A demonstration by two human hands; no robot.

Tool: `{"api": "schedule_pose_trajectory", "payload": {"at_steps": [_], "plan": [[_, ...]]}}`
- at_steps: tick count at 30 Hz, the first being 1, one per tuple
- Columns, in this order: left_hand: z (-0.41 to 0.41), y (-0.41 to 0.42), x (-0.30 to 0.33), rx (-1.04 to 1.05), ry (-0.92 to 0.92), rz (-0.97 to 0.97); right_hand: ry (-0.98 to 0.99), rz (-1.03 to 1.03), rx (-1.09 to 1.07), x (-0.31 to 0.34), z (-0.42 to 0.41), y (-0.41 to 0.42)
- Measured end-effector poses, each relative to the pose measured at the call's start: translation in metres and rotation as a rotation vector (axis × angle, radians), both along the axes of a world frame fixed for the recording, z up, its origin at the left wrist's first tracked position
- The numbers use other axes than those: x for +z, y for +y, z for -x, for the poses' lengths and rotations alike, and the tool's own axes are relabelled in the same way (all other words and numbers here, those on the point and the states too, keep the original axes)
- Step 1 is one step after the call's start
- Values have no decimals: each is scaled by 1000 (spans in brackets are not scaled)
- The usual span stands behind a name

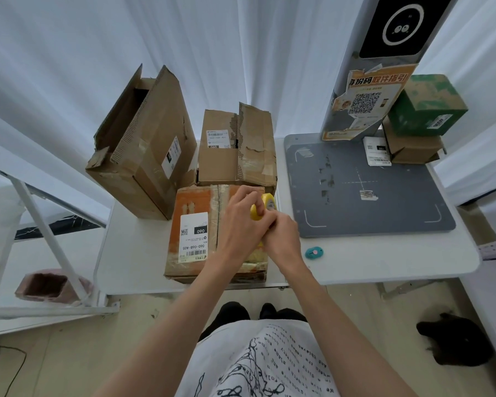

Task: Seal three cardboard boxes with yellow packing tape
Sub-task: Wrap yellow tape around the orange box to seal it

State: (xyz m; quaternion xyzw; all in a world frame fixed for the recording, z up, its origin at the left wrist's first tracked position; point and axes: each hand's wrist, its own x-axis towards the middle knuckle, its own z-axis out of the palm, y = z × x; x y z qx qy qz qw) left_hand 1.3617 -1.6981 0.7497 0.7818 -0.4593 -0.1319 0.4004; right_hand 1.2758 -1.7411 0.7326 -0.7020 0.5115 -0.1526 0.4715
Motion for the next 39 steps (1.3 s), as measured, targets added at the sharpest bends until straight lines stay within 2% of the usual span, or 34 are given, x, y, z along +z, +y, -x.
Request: {"api": "schedule_pose_trajectory", "payload": {"at_steps": [6,12,20,24,29,33,36,39], "plan": [[-7,1,1,-55,8,-45,-49,-50,-1,-4,1,0],[-12,11,-3,-43,10,71,-79,-114,7,-5,1,-2],[-32,16,4,-87,-4,67,-146,-172,85,0,8,-5],[-56,14,9,-189,-20,0,-118,-187,170,2,11,-9],[-68,10,18,-299,-58,-117,116,-52,274,4,9,-10],[-73,6,23,-380,-117,-173,190,6,297,7,8,-10],[-77,6,22,-442,-153,-212,184,-22,310,6,6,-11],[-79,7,22,-484,-171,-199,69,-120,311,7,6,-16]]}}
